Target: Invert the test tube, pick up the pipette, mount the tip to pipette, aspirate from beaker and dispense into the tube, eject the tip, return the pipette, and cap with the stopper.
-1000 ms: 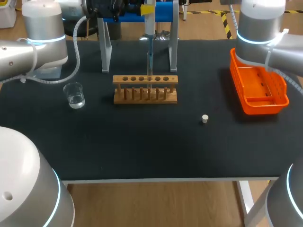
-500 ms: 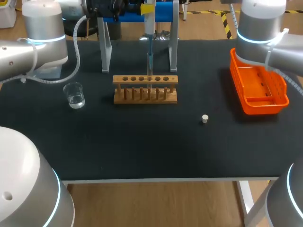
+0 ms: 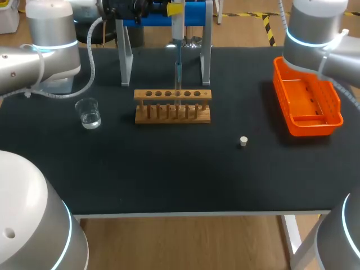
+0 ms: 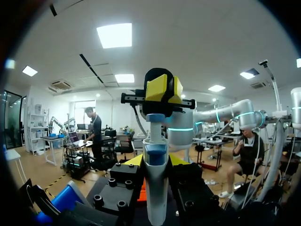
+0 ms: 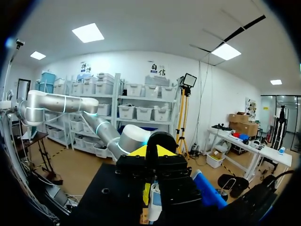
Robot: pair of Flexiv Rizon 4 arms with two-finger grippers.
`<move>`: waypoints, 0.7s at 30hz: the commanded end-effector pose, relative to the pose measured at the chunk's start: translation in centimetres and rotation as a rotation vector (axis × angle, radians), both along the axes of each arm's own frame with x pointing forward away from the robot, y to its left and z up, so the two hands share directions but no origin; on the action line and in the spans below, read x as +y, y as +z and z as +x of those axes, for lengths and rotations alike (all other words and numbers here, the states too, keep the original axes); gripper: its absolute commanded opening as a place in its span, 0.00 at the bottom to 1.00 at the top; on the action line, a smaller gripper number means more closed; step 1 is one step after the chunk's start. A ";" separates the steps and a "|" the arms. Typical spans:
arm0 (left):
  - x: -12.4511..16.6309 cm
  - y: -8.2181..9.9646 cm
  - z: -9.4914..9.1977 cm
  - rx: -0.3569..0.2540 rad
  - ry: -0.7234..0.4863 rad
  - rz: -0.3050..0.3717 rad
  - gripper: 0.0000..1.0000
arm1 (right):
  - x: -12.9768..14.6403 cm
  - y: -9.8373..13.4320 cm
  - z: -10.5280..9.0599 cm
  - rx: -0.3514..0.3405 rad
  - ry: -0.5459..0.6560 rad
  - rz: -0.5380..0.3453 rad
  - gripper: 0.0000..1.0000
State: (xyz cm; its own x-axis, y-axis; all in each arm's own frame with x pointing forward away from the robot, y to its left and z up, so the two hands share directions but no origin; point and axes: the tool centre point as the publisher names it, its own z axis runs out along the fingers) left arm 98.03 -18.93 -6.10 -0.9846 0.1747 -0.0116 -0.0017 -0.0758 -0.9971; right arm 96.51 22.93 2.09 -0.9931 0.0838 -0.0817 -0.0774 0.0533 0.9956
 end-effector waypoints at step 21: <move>0.1 0.1 0.1 0.000 -0.005 0.001 0.00 | -9.6 -4.5 -3.8 -0.113 0.037 -0.063 1.00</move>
State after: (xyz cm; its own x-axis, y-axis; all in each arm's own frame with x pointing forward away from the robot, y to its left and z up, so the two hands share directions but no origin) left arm 98.03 -18.92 -6.11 -0.9846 0.1747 -0.0116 -0.0017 -0.0757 -0.9971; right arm 93.03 14.55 -1.46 -0.9807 0.0631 -0.1850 -0.1786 0.0949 0.9793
